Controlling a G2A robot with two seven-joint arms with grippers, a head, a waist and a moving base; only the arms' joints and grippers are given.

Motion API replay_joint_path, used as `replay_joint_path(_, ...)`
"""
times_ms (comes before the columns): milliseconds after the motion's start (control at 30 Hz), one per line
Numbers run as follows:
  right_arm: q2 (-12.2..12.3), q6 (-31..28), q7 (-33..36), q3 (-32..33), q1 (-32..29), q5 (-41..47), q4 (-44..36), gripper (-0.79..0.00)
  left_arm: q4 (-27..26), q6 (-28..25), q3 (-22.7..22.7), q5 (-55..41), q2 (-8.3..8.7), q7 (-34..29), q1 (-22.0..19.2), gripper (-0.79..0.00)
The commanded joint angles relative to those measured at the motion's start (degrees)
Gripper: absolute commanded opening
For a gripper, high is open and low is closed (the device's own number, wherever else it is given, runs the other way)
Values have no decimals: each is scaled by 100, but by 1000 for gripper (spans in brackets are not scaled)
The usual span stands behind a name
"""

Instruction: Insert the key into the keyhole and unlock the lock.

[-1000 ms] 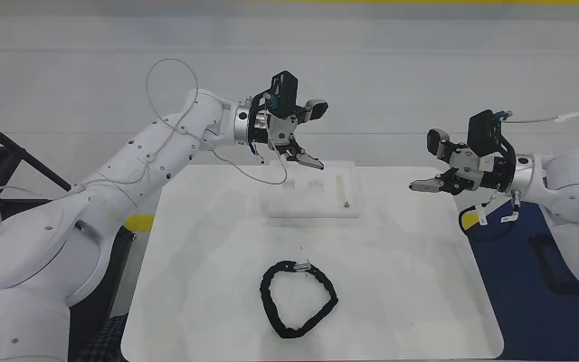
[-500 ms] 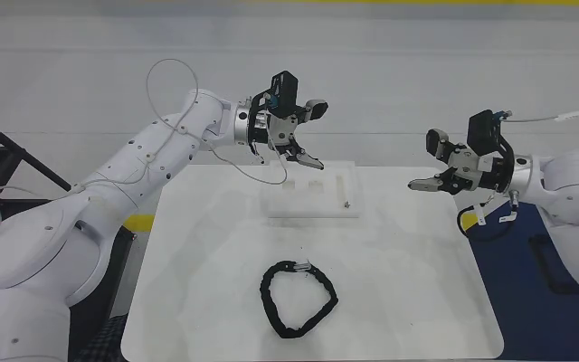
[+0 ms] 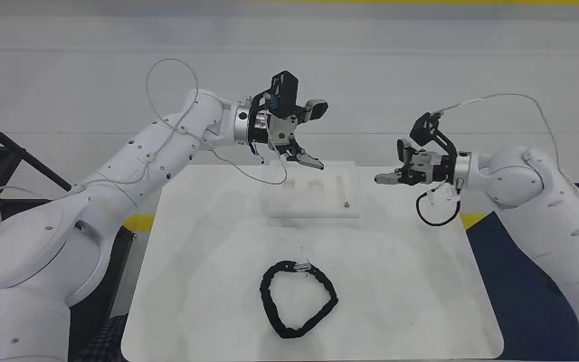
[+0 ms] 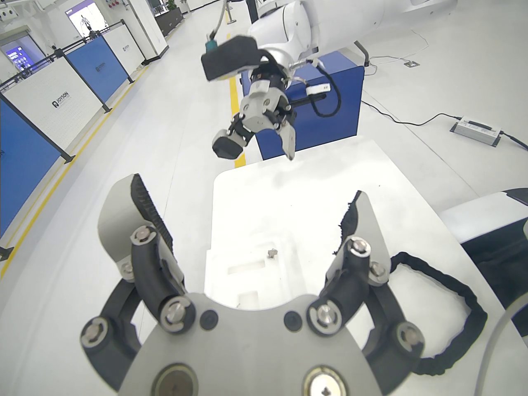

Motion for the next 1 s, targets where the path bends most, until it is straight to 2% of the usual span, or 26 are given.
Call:
replay_joint_path(0,-240,98,-4,-438,251,14,483,0,0,0,0,0,0,0,0,0)
replay_joint_path(167,-810,410,-65,-1198,681,51,1358,0,0,0,0,0,0,0,0,0)
replay_joint_path(367,-1410,620,-172,-1726,916,301,2263,0,0,0,0,0,0,0,0,0)
replay_joint_path(433,-1589,973,-119,-1836,949,425,2542,0,0,0,0,0,0,0,0,0)
replay_joint_path(700,-2191,2296,270,-2079,1068,823,3327,0,0,0,0,0,0,0,0,0)
replay_joint_path(967,-2704,3005,494,-2344,1117,628,3872,0,0,0,0,0,0,0,0,0)
